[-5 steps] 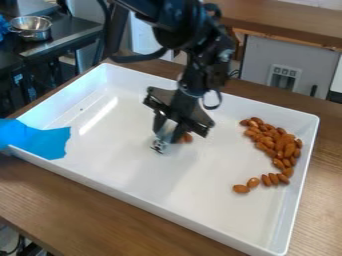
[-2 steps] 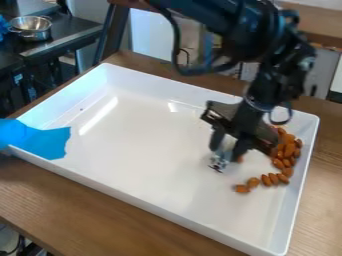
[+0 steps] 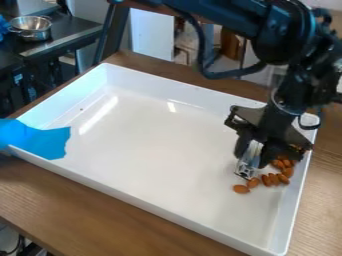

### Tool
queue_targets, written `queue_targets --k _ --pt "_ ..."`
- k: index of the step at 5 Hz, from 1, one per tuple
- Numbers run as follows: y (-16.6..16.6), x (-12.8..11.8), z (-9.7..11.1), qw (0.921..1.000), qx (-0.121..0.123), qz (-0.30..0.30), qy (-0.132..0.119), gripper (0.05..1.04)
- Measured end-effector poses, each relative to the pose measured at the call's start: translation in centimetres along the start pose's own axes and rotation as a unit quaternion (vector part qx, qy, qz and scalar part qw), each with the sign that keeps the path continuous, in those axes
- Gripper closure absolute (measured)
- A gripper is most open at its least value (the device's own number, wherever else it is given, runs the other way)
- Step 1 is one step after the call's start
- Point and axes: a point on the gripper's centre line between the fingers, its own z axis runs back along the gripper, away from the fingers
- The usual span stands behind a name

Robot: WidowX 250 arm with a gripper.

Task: Sweep into pile

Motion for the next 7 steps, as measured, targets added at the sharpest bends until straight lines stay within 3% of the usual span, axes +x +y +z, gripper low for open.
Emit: queue_targets --k 1,2,3,4,6,7 --pt "2.5 -1.0 1.8 0.9987 0.008 0.041 -0.028 0.705" --pt "5.4 -3.0 2.2 0.9953 0.022 0.091 0.023 0.705" --pt "5.9 -5.2 2.7 0.9784 0.055 0.196 0.033 0.705" --pt "5.3 -6.5 2.8 0.9483 0.076 0.303 0.056 0.705" --pt "1.5 -7.0 0.5 0.9255 0.048 0.373 0.047 0.705" --pt "0.6 -6.1 -0.2 0.9202 0.045 0.388 0.028 0.705"
